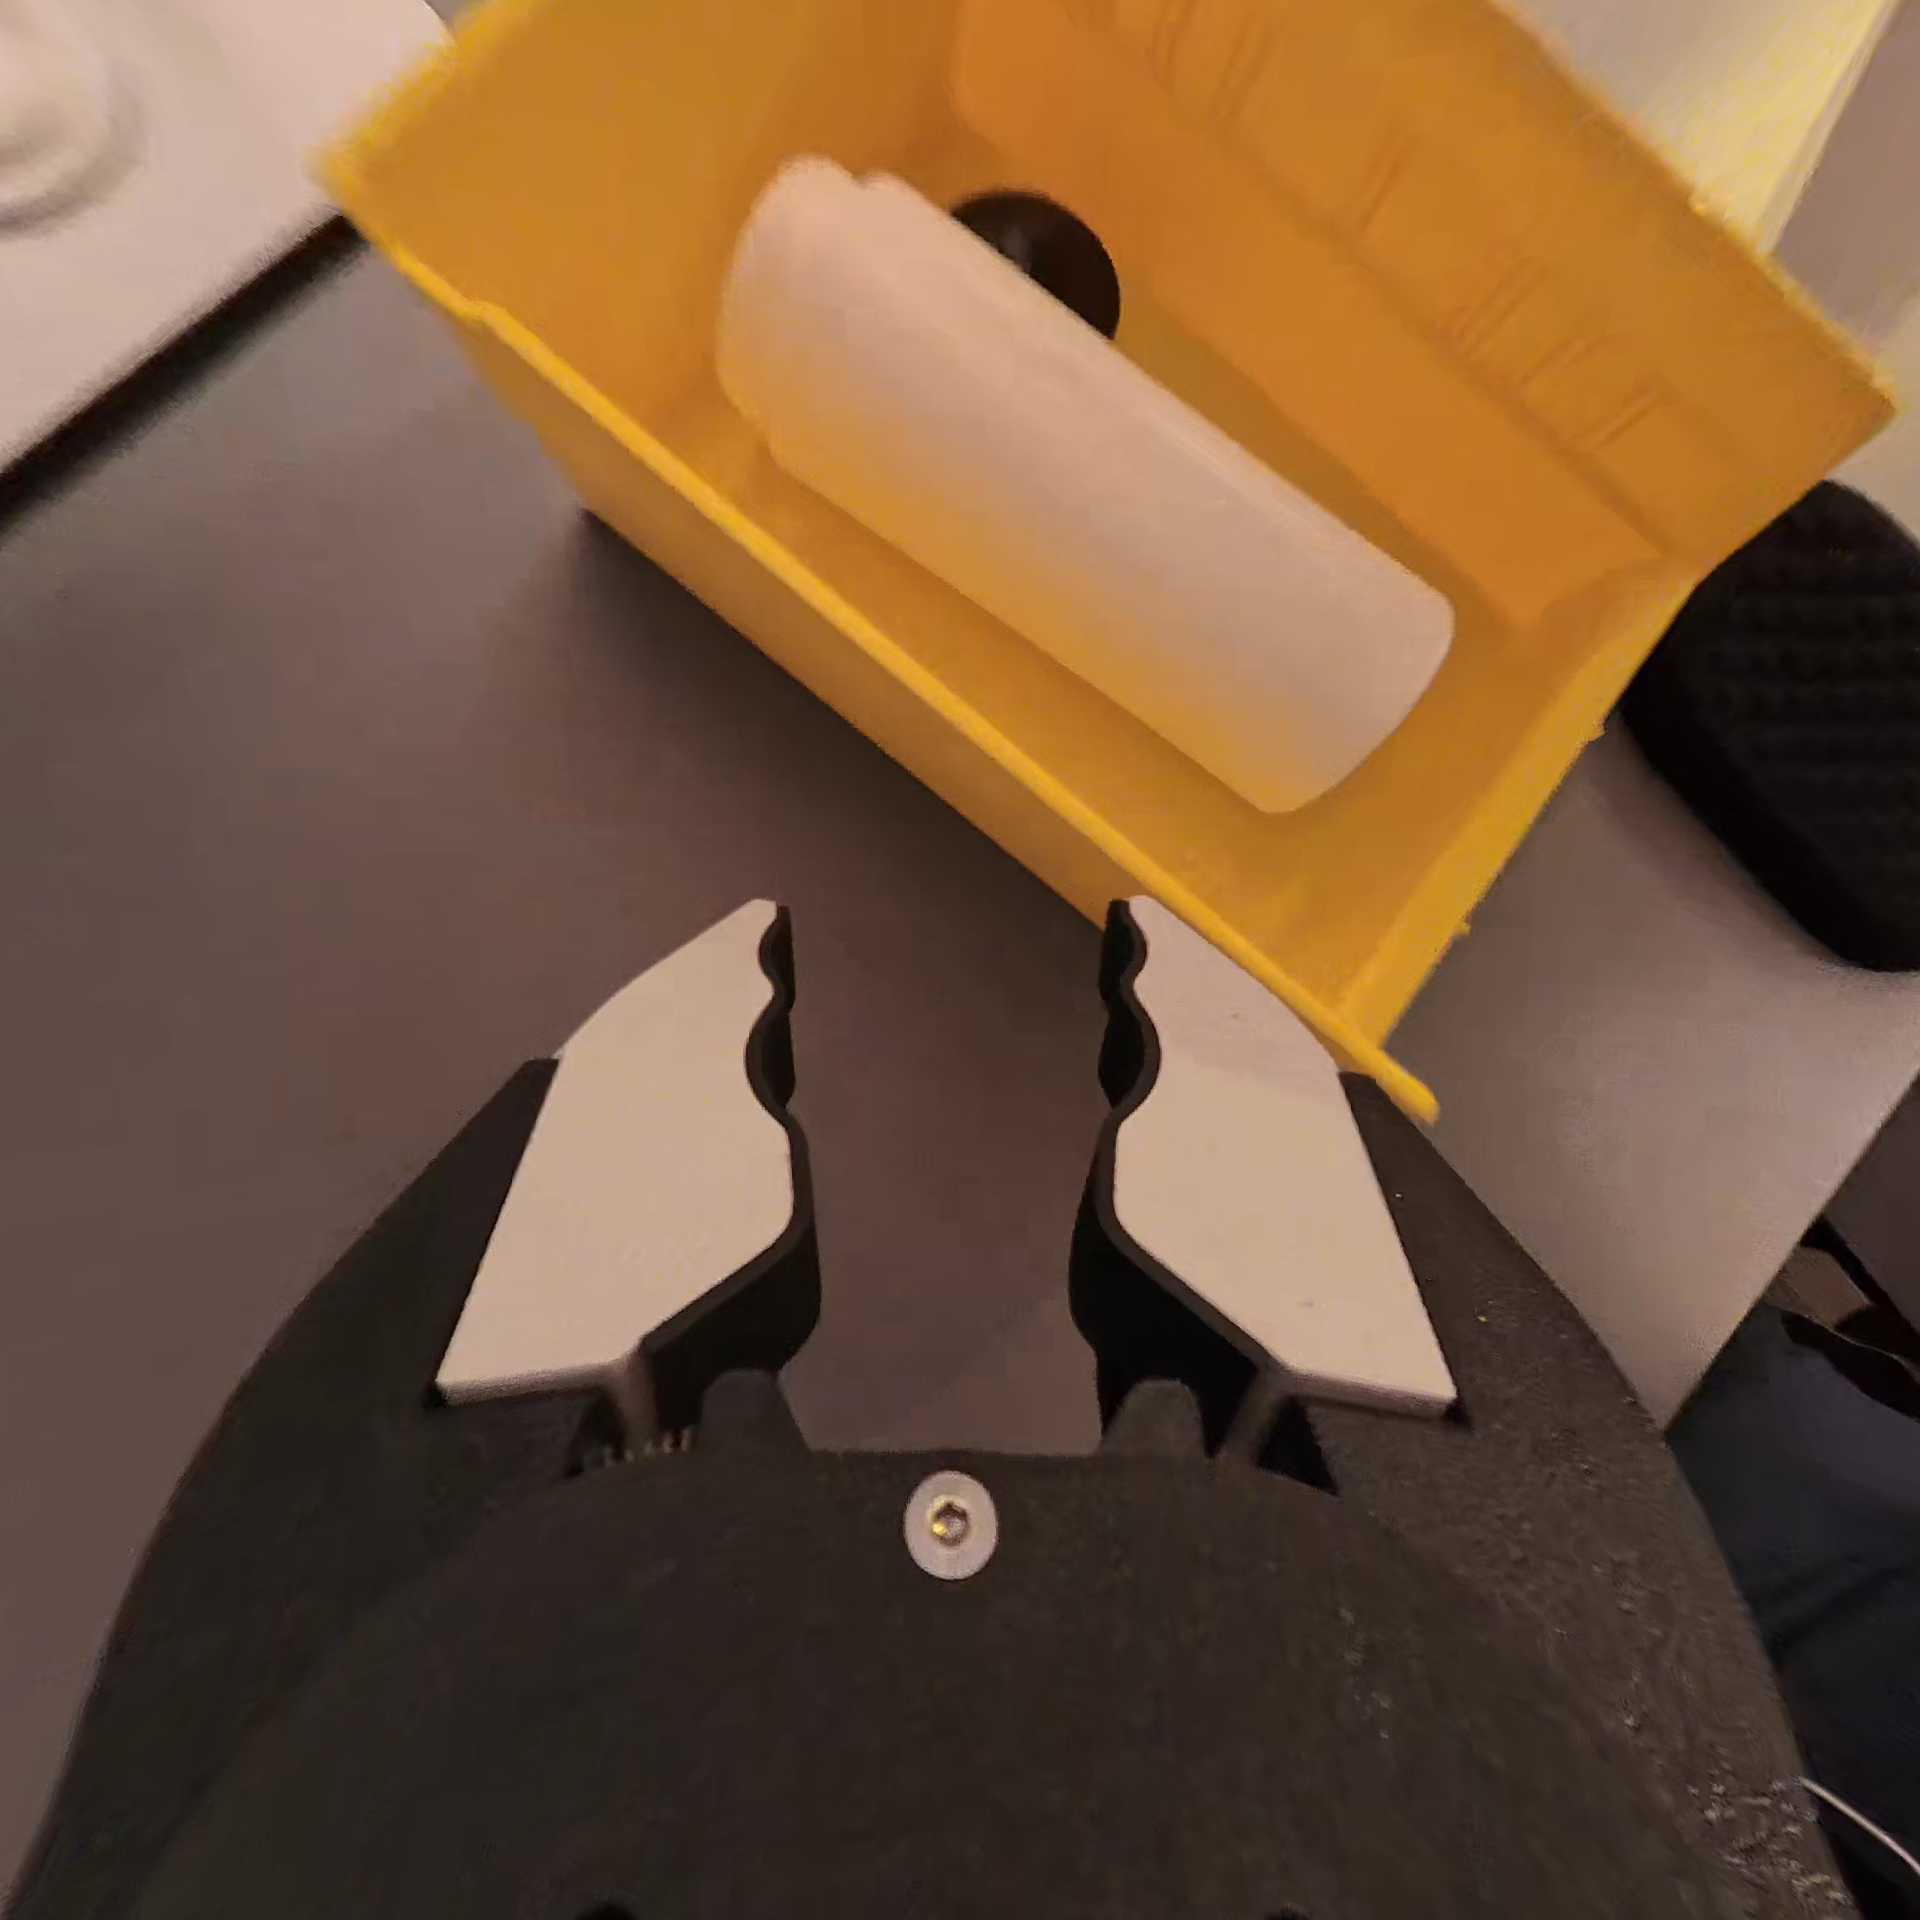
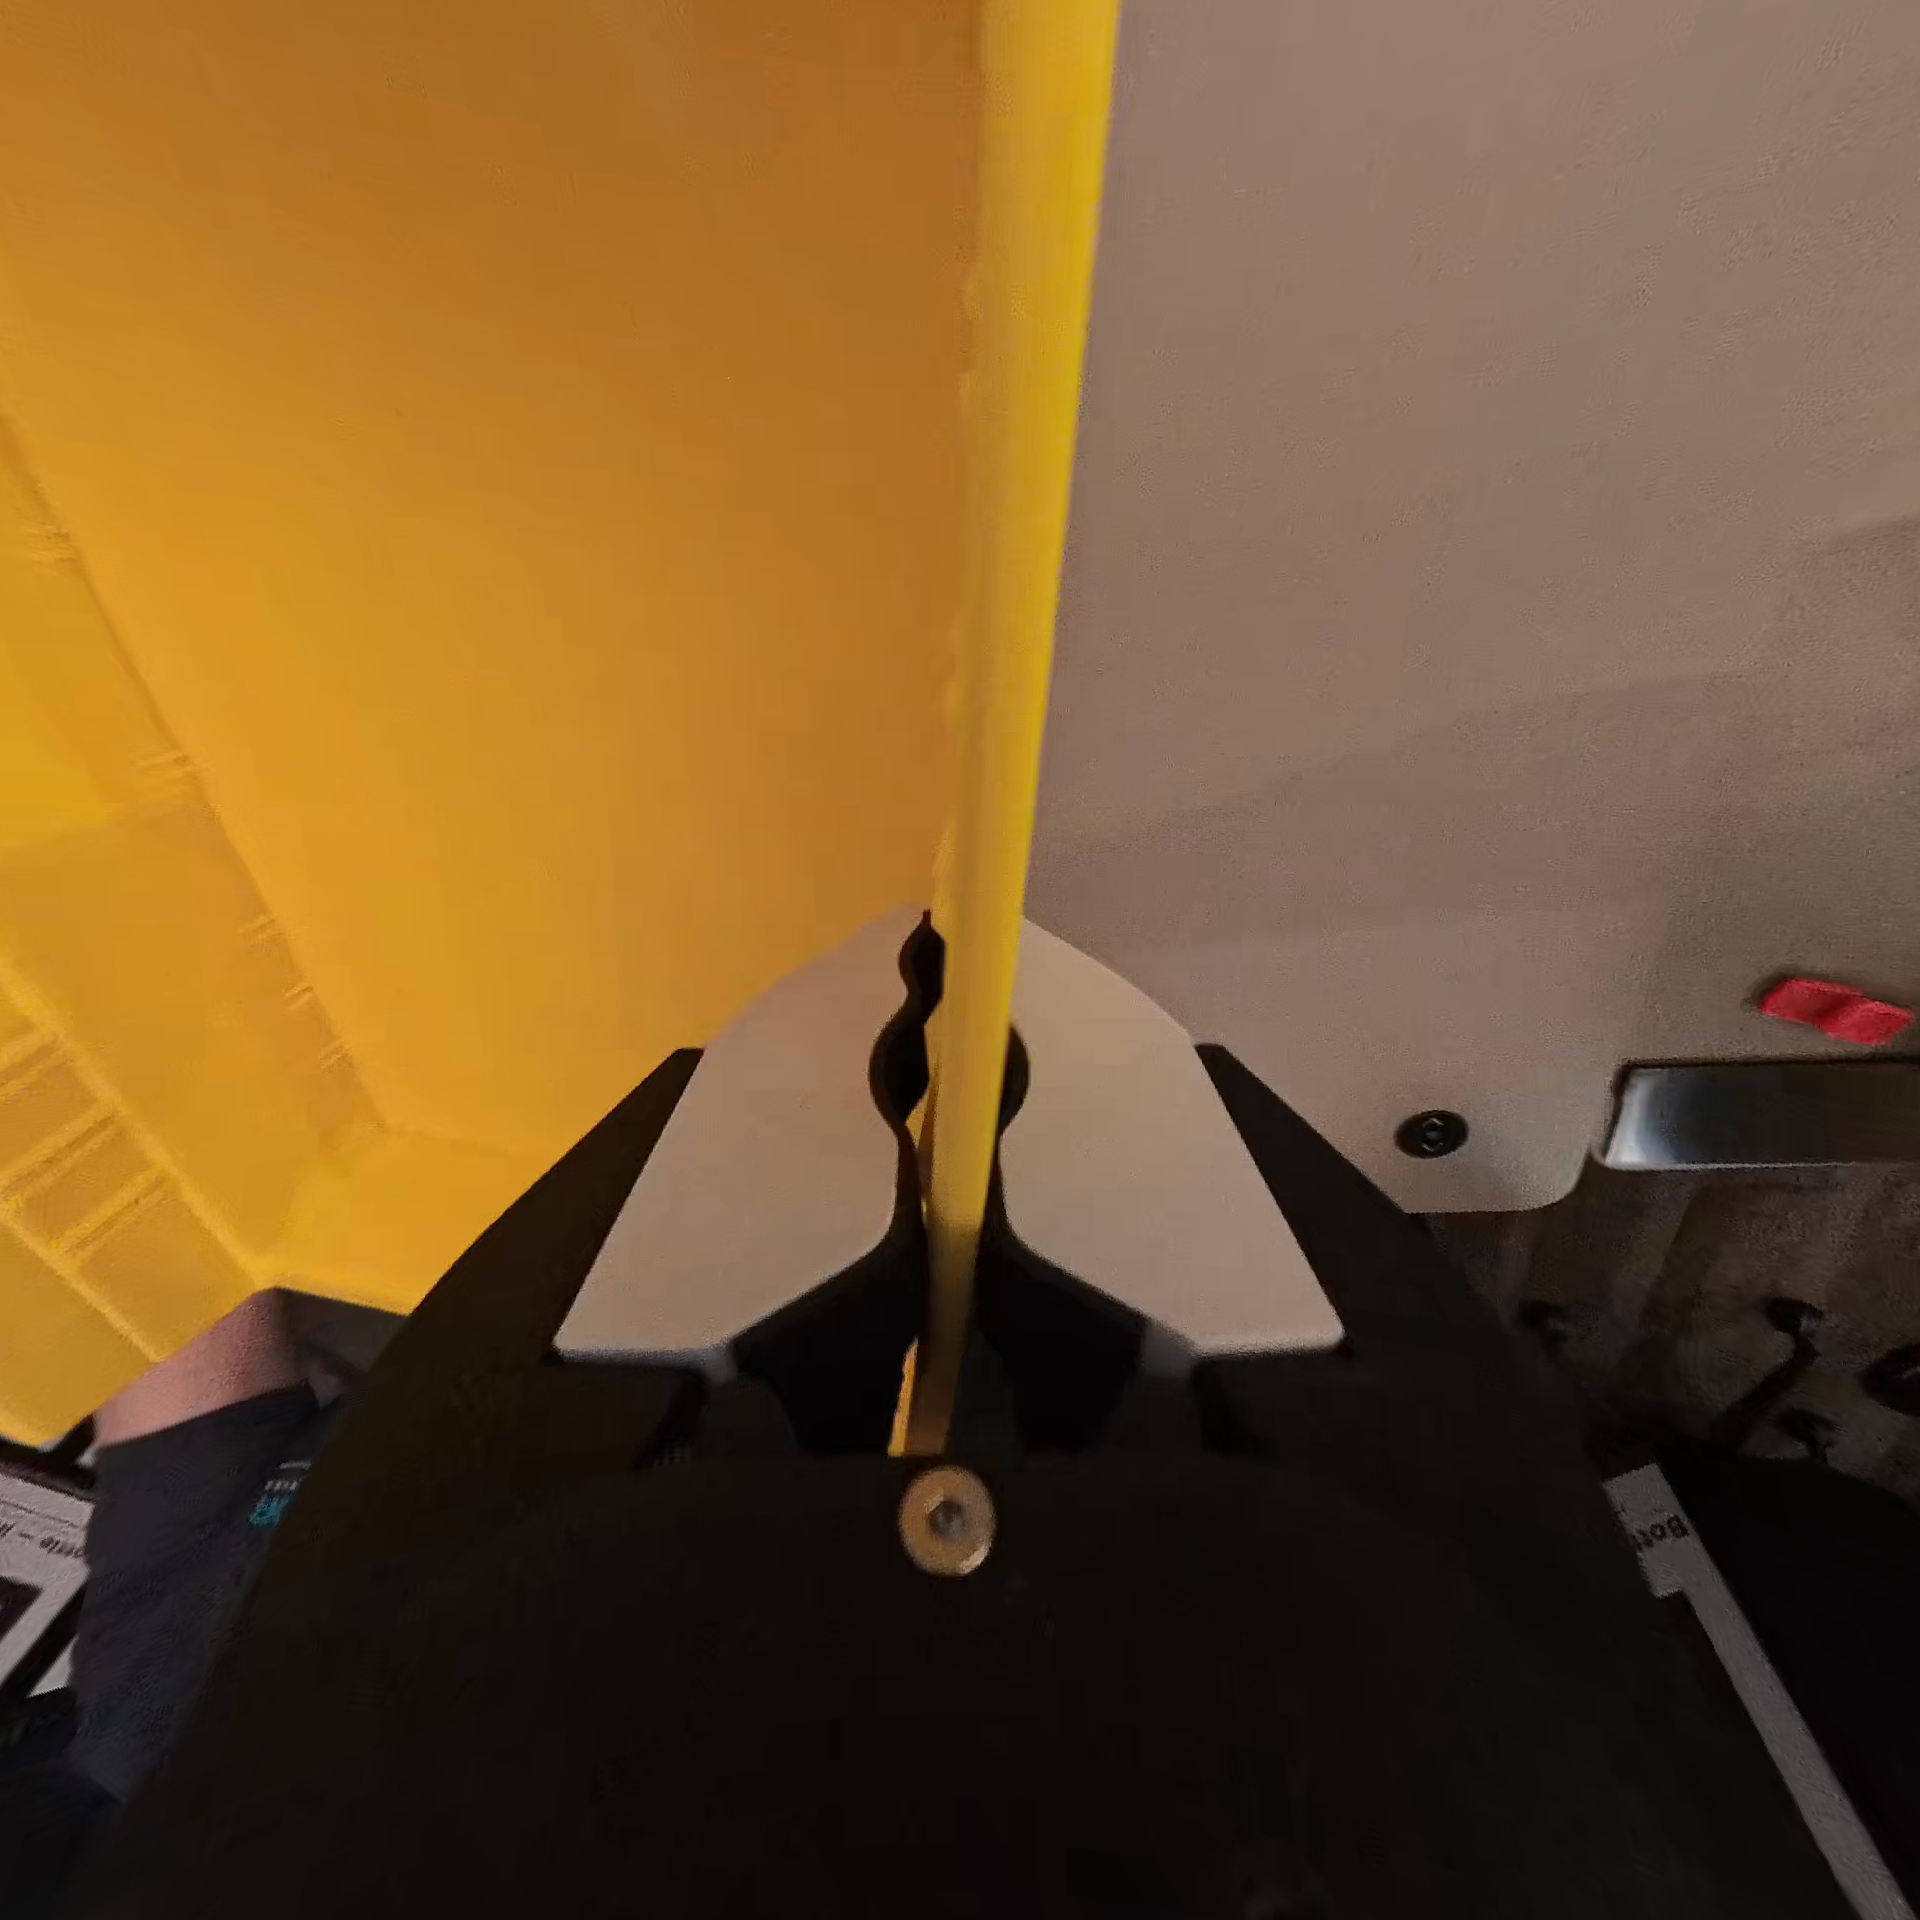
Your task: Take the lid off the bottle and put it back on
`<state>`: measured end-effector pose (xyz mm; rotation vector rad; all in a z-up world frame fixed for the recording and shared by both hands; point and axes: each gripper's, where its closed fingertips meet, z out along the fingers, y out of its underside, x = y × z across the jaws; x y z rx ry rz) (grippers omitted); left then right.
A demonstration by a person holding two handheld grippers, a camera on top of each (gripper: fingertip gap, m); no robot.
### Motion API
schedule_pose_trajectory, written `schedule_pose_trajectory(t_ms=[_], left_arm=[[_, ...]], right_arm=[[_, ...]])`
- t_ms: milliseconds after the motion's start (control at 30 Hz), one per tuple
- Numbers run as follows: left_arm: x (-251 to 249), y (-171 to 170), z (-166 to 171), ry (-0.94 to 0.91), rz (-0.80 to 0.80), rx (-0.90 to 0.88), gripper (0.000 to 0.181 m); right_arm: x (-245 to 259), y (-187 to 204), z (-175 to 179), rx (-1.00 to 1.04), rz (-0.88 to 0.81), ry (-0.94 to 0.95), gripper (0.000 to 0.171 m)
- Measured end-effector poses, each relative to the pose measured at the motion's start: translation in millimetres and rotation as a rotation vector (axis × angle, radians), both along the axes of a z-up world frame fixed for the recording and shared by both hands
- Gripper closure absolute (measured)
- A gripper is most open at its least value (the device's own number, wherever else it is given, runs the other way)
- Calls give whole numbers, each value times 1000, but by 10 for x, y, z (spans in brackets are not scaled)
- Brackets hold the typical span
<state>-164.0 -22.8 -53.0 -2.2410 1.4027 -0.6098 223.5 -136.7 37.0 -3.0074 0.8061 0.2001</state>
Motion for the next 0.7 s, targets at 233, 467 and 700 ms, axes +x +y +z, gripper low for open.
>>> schedule_pose_trajectory(t_ms=[233, 467, 700], left_arm=[[330, 40, -430, 121, 29, -290, 135], [450, 150, 65, -10, 85, -278, 133], [604, -189, -482, 304, 16, -428, 130]], right_arm=[[661, -510, -599, -105, -70, -2, 167], [728, -528, -901, -18, -79, 141, 167], [849, -609, -730, 27, -63, 131, 167]])
